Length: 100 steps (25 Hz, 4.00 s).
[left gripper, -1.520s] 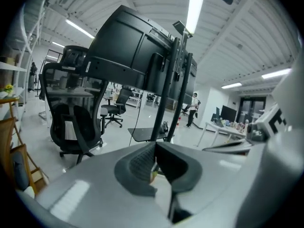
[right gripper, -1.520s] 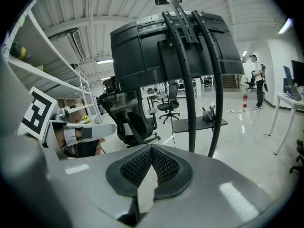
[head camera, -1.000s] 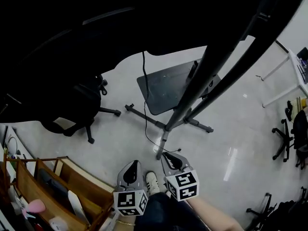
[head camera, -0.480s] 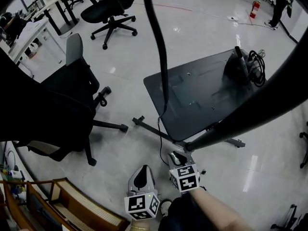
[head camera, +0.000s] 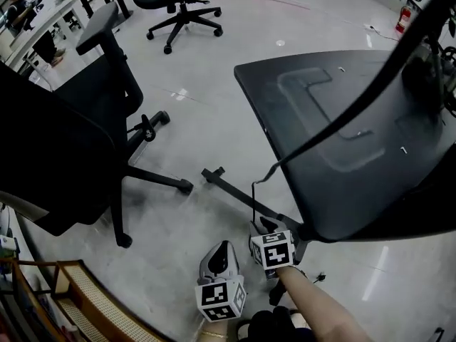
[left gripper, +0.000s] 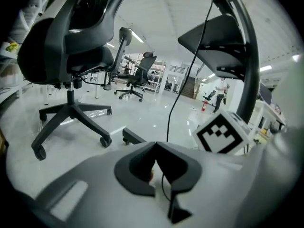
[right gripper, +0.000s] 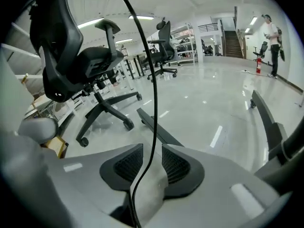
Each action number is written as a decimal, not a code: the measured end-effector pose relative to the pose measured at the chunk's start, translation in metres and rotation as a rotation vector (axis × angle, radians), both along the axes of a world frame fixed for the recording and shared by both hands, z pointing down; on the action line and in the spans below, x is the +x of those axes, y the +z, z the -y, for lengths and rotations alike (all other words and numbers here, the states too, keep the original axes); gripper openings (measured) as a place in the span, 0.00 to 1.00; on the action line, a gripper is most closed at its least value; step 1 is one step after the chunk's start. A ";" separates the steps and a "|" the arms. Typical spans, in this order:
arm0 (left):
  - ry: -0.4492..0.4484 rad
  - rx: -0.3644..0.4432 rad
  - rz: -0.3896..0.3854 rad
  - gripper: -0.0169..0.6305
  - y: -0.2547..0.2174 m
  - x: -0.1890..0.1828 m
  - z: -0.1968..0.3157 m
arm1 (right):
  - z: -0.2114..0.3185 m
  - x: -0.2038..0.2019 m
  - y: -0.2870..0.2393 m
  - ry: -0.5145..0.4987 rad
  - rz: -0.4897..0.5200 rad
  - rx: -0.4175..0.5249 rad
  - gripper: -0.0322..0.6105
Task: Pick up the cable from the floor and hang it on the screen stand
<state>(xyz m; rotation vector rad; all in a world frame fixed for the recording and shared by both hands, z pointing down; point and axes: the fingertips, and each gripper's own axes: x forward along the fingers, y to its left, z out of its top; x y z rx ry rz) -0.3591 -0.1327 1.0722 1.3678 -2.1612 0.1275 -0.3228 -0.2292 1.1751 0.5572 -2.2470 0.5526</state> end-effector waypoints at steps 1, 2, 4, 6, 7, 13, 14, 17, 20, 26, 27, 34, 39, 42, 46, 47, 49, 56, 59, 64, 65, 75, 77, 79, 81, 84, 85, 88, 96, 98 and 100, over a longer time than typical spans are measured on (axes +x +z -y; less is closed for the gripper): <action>0.008 -0.002 0.005 0.04 0.004 0.001 -0.001 | 0.003 -0.005 0.008 0.009 -0.008 0.001 0.23; 0.019 -0.005 0.013 0.04 0.006 0.002 -0.003 | 0.007 -0.007 0.015 0.015 -0.022 0.007 0.23; 0.037 -0.019 0.035 0.04 0.011 0.003 -0.006 | 0.012 -0.009 0.025 0.020 -0.055 0.034 0.15; 0.039 -0.041 0.056 0.04 0.016 0.002 -0.011 | 0.009 -0.009 0.024 0.003 -0.057 0.057 0.07; 0.035 -0.050 0.057 0.04 0.015 0.002 -0.013 | 0.003 -0.009 0.019 -0.014 -0.046 0.064 0.07; 0.060 -0.065 0.012 0.04 -0.038 0.038 -0.031 | -0.052 0.031 -0.045 -0.069 -0.023 0.079 0.06; 0.072 -0.067 0.012 0.04 -0.050 0.047 -0.034 | -0.061 0.040 -0.056 -0.071 -0.026 0.079 0.06; 0.094 -0.081 0.002 0.04 -0.080 0.069 -0.044 | -0.086 0.063 -0.089 -0.107 -0.029 0.089 0.06; 0.098 -0.103 -0.029 0.04 -0.109 0.090 -0.060 | -0.110 0.083 -0.124 -0.147 -0.040 0.127 0.06; 0.141 -0.118 -0.066 0.04 -0.194 0.129 -0.089 | -0.155 0.139 -0.212 -0.133 -0.083 0.123 0.06; 0.145 -0.121 -0.076 0.04 -0.209 0.134 -0.090 | -0.158 0.149 -0.230 -0.124 -0.090 0.131 0.06; 0.240 -0.090 -0.085 0.04 -0.338 0.166 -0.073 | -0.135 0.215 -0.358 -0.011 -0.107 0.144 0.06; 0.309 -0.074 -0.091 0.04 -0.418 0.197 -0.059 | -0.108 0.245 -0.459 0.008 -0.070 0.230 0.06; 0.352 -0.054 -0.128 0.04 -0.461 0.225 -0.048 | -0.096 0.260 -0.520 0.025 -0.012 0.225 0.06; 0.416 -0.010 -0.146 0.04 -0.507 0.260 -0.031 | -0.079 0.285 -0.589 0.060 0.028 0.313 0.06; 0.433 0.004 -0.144 0.04 -0.518 0.267 -0.024 | -0.072 0.292 -0.605 0.077 0.033 0.336 0.06; 0.465 0.035 -0.128 0.04 -0.543 0.279 -0.009 | -0.058 0.308 -0.638 0.109 0.050 0.368 0.06; 0.570 0.159 -0.063 0.04 -0.649 0.302 0.056 | 0.002 0.357 -0.763 0.176 0.131 0.498 0.06; 0.612 0.189 -0.015 0.04 -0.685 0.314 0.080 | 0.022 0.369 -0.813 0.188 0.176 0.540 0.06; 0.683 0.225 0.097 0.08 -0.725 0.335 0.117 | 0.051 0.374 -0.882 0.154 0.203 0.665 0.06; 0.681 0.237 0.119 0.16 -0.734 0.336 0.123 | 0.055 0.374 -0.895 0.147 0.207 0.687 0.06; 0.641 0.427 0.170 0.18 -0.860 0.320 0.172 | 0.103 0.360 -1.063 0.137 0.321 0.903 0.07; 0.639 0.474 0.223 0.18 -0.897 0.318 0.185 | 0.117 0.358 -1.100 0.147 0.355 0.936 0.07; 0.626 0.515 0.275 0.18 -0.932 0.315 0.195 | 0.130 0.356 -1.132 0.149 0.387 0.950 0.07; 0.615 0.547 0.311 0.18 -0.962 0.313 0.202 | 0.143 0.355 -1.159 0.144 0.412 0.959 0.07; 0.590 0.587 0.357 0.17 -1.001 0.311 0.215 | 0.163 0.353 -1.197 0.137 0.450 0.969 0.07; 0.577 0.605 0.371 0.17 -1.015 0.309 0.219 | 0.170 0.352 -1.210 0.136 0.464 0.975 0.06; 0.544 0.672 0.402 0.17 -1.057 0.304 0.230 | 0.192 0.347 -1.248 0.135 0.503 1.005 0.06; 0.502 0.763 0.466 0.17 -1.110 0.302 0.254 | 0.243 0.332 -1.291 0.142 0.532 1.021 0.06; 0.501 0.759 0.469 0.17 -1.111 0.302 0.259 | 0.254 0.330 -1.282 0.135 0.523 0.995 0.06; 0.494 0.770 0.479 0.16 -1.109 0.303 0.262 | 0.260 0.326 -1.268 0.119 0.515 0.969 0.06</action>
